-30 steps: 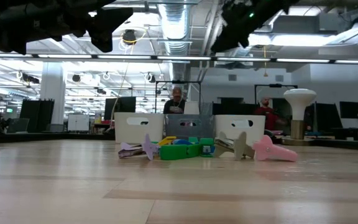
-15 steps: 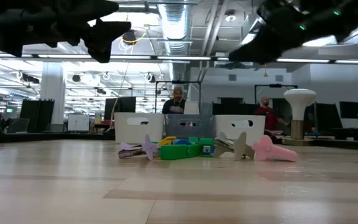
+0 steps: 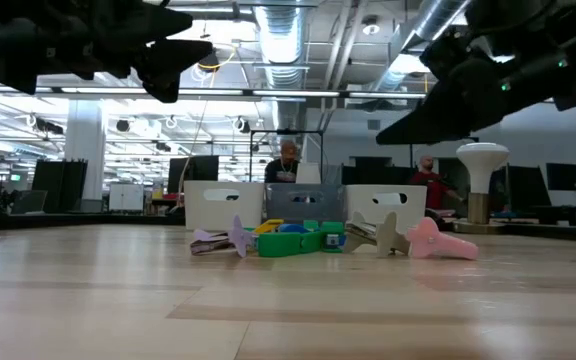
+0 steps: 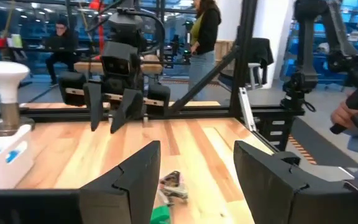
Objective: Pick and place Stapler, Stapler remover, tape
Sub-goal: Put the purple stapler remover into the left white bin
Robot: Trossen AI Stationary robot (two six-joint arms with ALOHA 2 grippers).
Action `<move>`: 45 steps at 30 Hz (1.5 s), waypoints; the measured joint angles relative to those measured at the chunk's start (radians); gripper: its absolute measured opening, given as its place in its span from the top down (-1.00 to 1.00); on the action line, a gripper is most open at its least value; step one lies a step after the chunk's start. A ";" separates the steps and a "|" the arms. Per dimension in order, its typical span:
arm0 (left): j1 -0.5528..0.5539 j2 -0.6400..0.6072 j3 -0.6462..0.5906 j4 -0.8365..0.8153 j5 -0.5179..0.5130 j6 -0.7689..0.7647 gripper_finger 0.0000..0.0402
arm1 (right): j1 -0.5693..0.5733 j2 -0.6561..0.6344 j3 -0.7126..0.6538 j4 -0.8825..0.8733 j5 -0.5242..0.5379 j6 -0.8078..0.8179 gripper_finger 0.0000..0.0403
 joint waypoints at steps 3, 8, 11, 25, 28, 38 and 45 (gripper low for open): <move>-0.001 0.001 0.000 -0.001 0.000 -0.043 0.03 | -0.020 0.007 0.000 -0.002 -0.002 0.003 0.42; -0.002 0.042 0.001 0.002 -0.026 -0.104 0.03 | -0.029 0.007 0.000 0.000 -0.003 0.003 0.42; 0.000 0.099 0.001 -0.002 -0.109 -0.105 0.03 | -0.029 0.007 0.000 -0.001 -0.004 0.003 0.42; 0.073 0.378 0.072 -0.004 -0.109 -0.092 0.03 | -0.028 0.007 0.000 -0.009 -0.007 0.003 0.42; 0.081 0.392 0.072 -0.002 -0.102 -0.099 0.03 | -0.027 0.007 0.000 -0.010 -0.007 0.003 0.42; 0.143 0.393 0.094 -0.002 -0.079 -0.230 0.03 | -0.027 0.007 0.000 -0.012 -0.007 0.003 0.42; 0.041 0.392 0.114 -0.096 0.002 -0.172 -0.04 | -0.027 0.007 0.000 -0.012 -0.007 0.003 0.42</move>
